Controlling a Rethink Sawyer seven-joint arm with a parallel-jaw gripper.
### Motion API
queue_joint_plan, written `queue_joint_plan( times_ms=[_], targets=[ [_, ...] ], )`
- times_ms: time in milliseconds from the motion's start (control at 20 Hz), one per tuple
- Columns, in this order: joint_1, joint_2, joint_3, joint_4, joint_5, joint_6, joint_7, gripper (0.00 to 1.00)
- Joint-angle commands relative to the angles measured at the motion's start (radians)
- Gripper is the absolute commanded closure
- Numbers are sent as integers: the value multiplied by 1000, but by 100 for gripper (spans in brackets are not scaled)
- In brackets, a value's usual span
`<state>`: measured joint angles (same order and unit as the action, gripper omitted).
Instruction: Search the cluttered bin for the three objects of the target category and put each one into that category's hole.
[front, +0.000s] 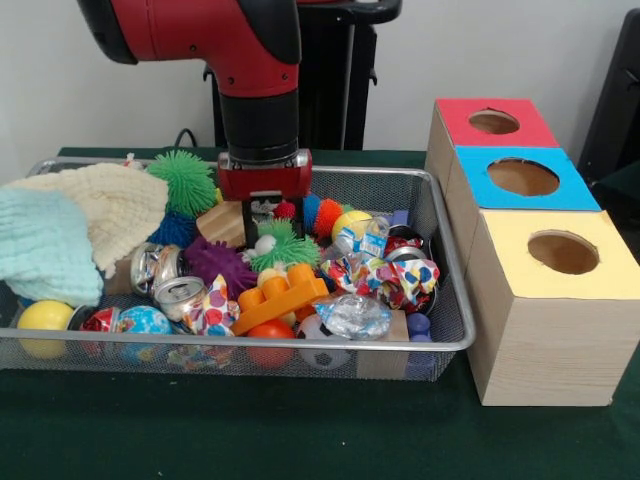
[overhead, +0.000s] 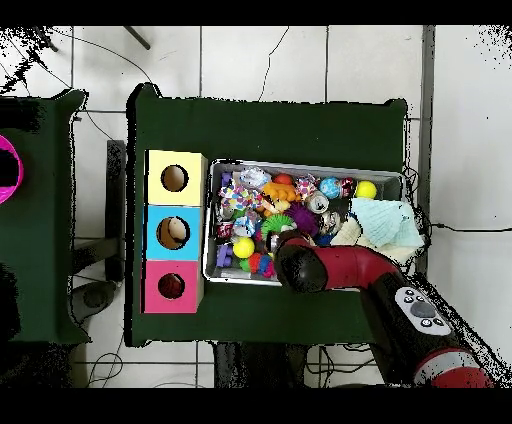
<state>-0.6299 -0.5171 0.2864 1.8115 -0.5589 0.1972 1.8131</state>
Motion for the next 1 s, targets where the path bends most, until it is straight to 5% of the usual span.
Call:
queue_joint_plan(
  times_ms=[50,400,450,600,850,950,1000],
  targets=[
    [14,109,-13,-206,38,3,93,0],
    [13,178,-6,-289,33,41,51,0],
    [-3,179,11,-280,31,11,56,100],
    [-20,177,27,-270,36,8,54,100],
    [-91,67,86,-191,83,127,-8,100],
    [-148,11,134,-153,111,198,-57,100],
    [-222,3,205,-107,119,153,-54,100]
  ],
)
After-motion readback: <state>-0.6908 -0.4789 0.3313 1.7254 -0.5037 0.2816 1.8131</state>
